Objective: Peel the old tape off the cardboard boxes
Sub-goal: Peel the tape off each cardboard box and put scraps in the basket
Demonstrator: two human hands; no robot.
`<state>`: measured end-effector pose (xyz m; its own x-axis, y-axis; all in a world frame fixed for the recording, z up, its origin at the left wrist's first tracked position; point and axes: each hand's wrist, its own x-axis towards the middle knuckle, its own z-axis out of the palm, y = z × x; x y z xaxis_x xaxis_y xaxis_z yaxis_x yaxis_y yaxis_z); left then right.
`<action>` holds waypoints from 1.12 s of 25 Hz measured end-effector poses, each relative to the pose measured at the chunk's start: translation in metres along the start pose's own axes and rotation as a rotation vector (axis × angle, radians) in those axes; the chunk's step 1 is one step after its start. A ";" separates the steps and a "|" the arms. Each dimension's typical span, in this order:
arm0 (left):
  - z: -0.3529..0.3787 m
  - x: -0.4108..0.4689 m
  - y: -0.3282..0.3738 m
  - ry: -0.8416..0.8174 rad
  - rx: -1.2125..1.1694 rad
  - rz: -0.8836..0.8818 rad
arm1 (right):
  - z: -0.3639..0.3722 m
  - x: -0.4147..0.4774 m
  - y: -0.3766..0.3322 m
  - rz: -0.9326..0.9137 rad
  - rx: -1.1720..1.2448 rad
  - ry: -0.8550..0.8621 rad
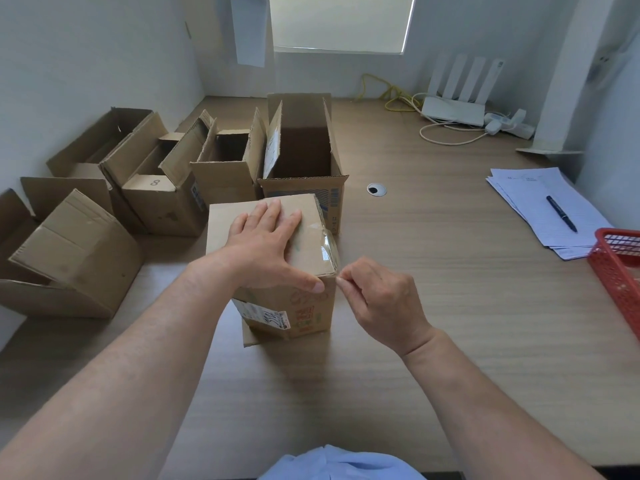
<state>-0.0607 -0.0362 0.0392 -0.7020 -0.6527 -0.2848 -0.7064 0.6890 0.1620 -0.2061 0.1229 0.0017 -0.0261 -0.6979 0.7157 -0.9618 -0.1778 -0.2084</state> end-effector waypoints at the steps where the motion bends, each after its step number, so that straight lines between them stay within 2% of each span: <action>1: 0.001 0.000 0.000 0.001 0.004 0.004 | -0.002 0.001 0.003 0.007 0.013 0.007; 3: 0.003 -0.002 0.000 0.003 0.014 0.009 | -0.003 0.003 0.006 0.069 0.020 0.010; 5: 0.005 -0.003 0.000 0.010 0.026 0.017 | -0.001 0.004 0.002 0.238 0.123 -0.009; 8: 0.007 -0.006 0.000 0.013 0.032 0.027 | -0.002 0.009 -0.003 0.635 0.588 -0.047; 9: 0.007 -0.007 0.001 0.014 0.032 0.028 | -0.004 0.010 -0.002 0.691 0.681 -0.061; 10: 0.007 -0.008 0.001 0.016 0.035 0.027 | -0.007 0.012 -0.001 0.684 0.688 -0.090; 13: 0.009 -0.011 0.003 0.029 0.052 0.026 | -0.007 0.013 0.001 0.478 0.437 -0.189; 17: 0.010 -0.019 0.005 0.062 0.005 0.013 | -0.003 0.017 0.005 0.441 0.434 -0.188; 21: 0.011 -0.021 0.005 0.061 0.009 0.024 | -0.004 0.026 0.008 0.524 0.562 -0.178; 25: 0.011 -0.020 0.004 0.036 0.009 0.031 | -0.005 0.038 0.014 0.712 0.676 -0.042; 28: 0.011 -0.020 0.004 0.036 0.015 0.033 | -0.005 0.050 0.019 0.853 0.745 -0.014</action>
<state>-0.0482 -0.0170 0.0348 -0.7282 -0.6401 -0.2449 -0.6812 0.7151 0.1566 -0.2268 0.0883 0.0369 -0.5884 -0.7957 0.1434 -0.2295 -0.0057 -0.9733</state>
